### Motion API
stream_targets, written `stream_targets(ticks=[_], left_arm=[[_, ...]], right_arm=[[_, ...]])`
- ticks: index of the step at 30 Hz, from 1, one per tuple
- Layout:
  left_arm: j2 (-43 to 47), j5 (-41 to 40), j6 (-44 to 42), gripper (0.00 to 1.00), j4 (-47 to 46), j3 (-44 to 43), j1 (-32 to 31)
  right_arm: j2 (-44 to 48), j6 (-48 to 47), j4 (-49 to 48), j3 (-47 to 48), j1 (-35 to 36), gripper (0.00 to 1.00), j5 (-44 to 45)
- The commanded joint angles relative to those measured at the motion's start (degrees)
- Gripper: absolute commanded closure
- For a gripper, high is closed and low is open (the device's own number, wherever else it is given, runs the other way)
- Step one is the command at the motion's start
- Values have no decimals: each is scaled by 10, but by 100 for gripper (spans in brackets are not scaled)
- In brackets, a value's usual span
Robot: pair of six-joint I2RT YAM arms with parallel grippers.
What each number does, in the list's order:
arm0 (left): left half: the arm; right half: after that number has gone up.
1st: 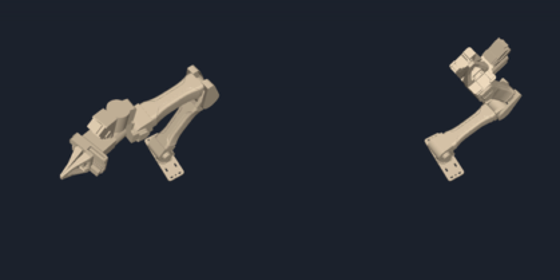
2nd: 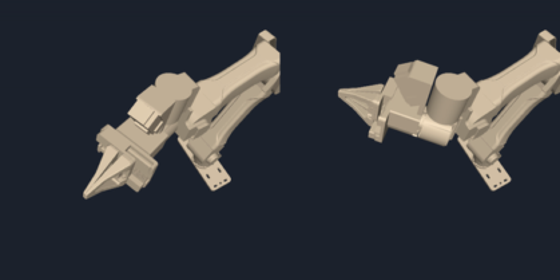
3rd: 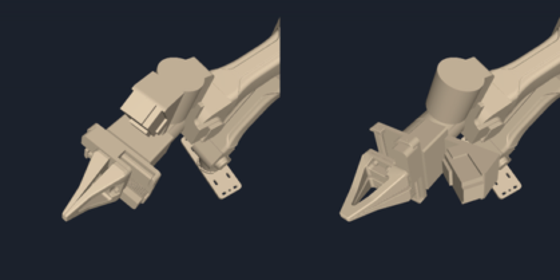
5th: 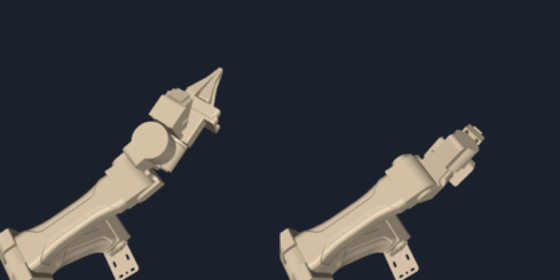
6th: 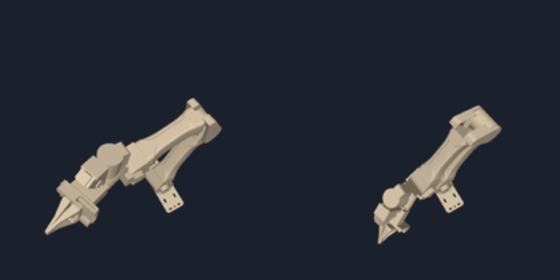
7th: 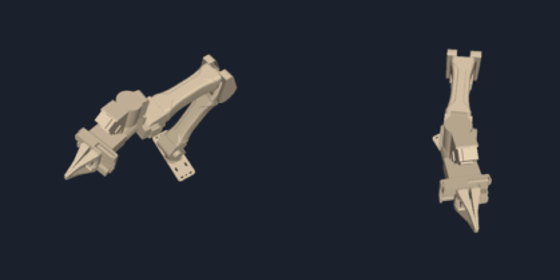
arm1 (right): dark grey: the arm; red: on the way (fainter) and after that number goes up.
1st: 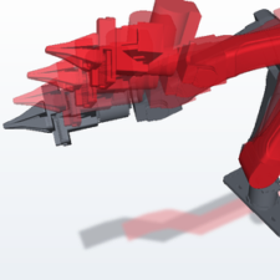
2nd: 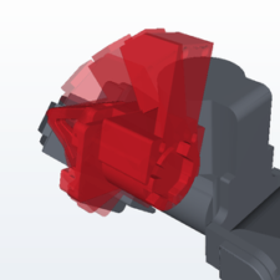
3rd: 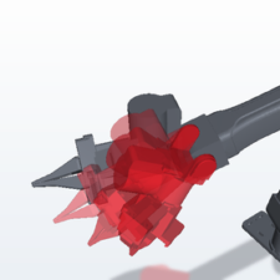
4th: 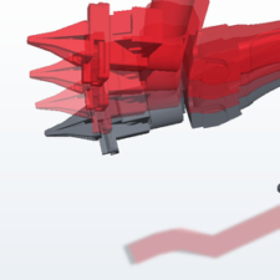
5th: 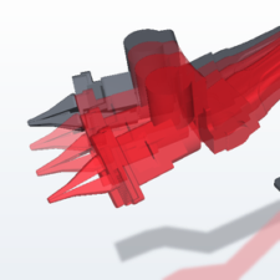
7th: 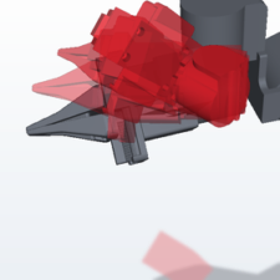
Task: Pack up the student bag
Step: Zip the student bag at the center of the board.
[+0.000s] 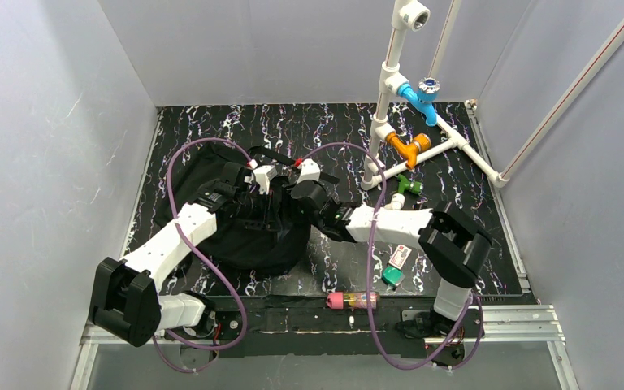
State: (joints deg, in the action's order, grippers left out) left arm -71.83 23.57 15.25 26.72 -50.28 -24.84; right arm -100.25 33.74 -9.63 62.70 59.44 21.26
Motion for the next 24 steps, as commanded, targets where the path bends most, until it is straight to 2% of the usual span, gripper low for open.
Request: stream_targets(ticks=[1, 4, 5, 6, 7, 8, 9, 10, 11, 12, 14, 17, 19, 22, 24], left_arm=[[18, 18, 0, 100, 17, 2, 2], [19, 19, 0, 100, 17, 5, 2], [19, 18, 0, 100, 17, 6, 2], [19, 17, 0, 100, 18, 7, 2], [18, 20, -1, 100, 17, 6, 2], [17, 23, -4, 100, 20, 3, 2], [15, 22, -4, 95, 26, -2, 3], [16, 17, 3, 83, 28, -8, 4], [20, 15, 14, 62, 28, -12, 10], [28, 15, 29, 49, 24, -17, 22], [42, 26, 47, 33, 10, -29, 51], [38, -15, 47, 27, -10, -65, 77], [4, -18, 74, 25, -35, -99, 100], [-93, -20, 127, 24, -54, -168, 116], [-174, -10, 168, 30, -28, -232, 116]], right_arm=[[-19, -16, -53, 21, -6, 51, 104], [-18, -25, -56, 19, -6, 68, 134], [-15, -32, -57, 18, -6, 79, 137], [-11, -40, -54, 17, -6, 95, 137], [-6, -50, -44, 20, -7, 99, 137], [1, -61, -23, 23, -6, 99, 134], [11, -80, -4, 24, -7, 99, 122], [27, -100, -4, 19, -9, 99, 92], [40, -128, -22, 6, -13, 99, 35], [54, -153, -25, -8, -16, 99, -5], [64, -191, -4, -12, -21, 99, -52], [82, -233, -10, -36, -37, 99, -127], [97, -249, -34, -52, -49, 99, -178], [99, -285, -40, -50, -58, 99, -227], [96, -311, -39, -43, -61, 99, -237]])
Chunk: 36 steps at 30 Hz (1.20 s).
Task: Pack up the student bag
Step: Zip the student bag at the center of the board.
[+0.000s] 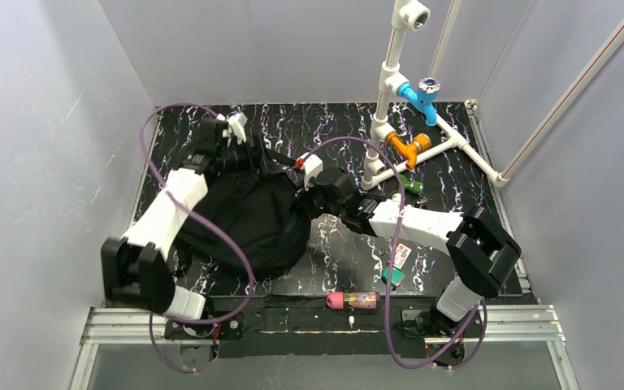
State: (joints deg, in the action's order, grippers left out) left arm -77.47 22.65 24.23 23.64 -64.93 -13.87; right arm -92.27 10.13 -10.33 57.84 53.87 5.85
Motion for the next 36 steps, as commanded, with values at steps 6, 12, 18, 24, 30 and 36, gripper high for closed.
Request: stream_targets(ticks=[6, 12, 18, 24, 30, 36], left_arm=[[-285, -10, 174, 36, 163, -242, -22], [-360, -51, 167, 37, 232, -311, -51], [-402, -118, 126, 97, 243, -375, -40], [-423, -246, 135, 100, 224, -472, 1], [-367, -168, 129, 65, 227, -479, 78], [-168, -89, 250, 17, 186, -190, -99]], right_arm=[[22, -119, -52, 9, -9, 99, -81], [18, -168, -21, 30, -9, 99, -74], [42, -186, 32, 27, -6, 99, -62], [120, -79, 93, -41, 27, 99, -26], [135, 40, -21, -123, 14, 99, -25], [122, -43, -14, -85, 2, 99, -89]])
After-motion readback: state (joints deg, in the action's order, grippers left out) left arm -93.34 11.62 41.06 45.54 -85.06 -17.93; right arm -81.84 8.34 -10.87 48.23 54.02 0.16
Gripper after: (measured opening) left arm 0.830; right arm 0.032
